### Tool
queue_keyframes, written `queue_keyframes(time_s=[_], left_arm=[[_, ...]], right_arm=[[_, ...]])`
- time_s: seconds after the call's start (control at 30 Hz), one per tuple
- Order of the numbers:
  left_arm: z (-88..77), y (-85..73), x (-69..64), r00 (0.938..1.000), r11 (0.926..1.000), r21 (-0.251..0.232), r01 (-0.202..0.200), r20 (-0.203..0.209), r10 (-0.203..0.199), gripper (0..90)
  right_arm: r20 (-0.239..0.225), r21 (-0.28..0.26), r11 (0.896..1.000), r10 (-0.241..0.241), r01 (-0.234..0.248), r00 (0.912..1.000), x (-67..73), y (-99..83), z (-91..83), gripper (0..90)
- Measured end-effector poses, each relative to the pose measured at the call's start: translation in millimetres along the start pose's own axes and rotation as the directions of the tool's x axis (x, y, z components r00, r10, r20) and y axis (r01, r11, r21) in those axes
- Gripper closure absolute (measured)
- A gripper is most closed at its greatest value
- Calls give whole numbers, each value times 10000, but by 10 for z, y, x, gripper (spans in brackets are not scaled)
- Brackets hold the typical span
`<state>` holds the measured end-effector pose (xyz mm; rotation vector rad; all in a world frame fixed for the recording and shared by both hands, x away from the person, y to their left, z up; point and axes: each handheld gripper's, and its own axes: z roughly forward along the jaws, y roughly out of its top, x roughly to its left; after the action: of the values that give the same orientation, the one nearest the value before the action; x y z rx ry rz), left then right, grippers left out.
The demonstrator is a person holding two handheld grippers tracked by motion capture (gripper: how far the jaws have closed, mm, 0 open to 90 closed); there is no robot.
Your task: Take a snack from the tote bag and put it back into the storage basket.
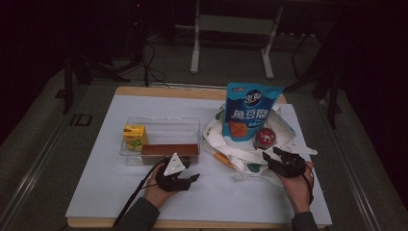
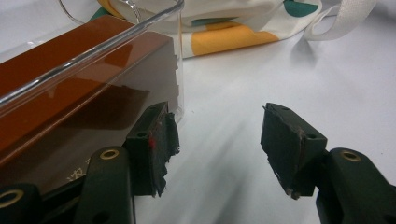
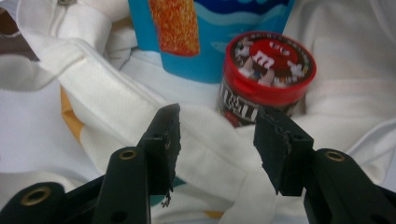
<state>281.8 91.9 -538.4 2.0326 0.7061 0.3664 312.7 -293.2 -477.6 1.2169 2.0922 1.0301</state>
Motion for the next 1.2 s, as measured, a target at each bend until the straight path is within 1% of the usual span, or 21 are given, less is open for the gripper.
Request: queue_keyframes(time_s=[0.2,0.33,0.4,0.63,0.8,0.9,1.03,1.1,1.2], left_arm=[[5,1,-3,10000,10000,34,-15,-8,15,425],[9,3,1,10000,10000,71,-30,3,30,424],[12,3,-2,10000,10000,47,38,17,-38,424],[12,5,-4,10000,9999,108,-46,20,46,431],[12,4,0,10000,10000,92,3,43,-3,430],[10,4,0,10000,10000,94,9,45,-10,430],[11,2,-1,10000,10000,86,2,92,-3,430],[7,1,5,9999,10000,46,42,119,-42,429],[7,0,-2,9999,10000,27,-3,107,2,429]], right_arm=[[-237,91,10000,21,-19,9997,-47,115,19,460],[-206,19,10000,33,-33,9998,-81,198,7,454],[-190,-13,10000,33,-33,9998,-99,237,-4,454],[-225,-181,9997,140,-144,9997,-183,392,-11,452],[-301,-223,9996,164,-171,9994,-223,471,33,439],[-347,-233,9996,173,-181,9992,-245,525,80,417],[-439,-259,9991,317,-328,9985,-275,597,134,402],[-508,-333,9988,346,-363,9981,-294,640,153,400],[-602,-455,9977,467,-495,9971,-331,707,192,392]])
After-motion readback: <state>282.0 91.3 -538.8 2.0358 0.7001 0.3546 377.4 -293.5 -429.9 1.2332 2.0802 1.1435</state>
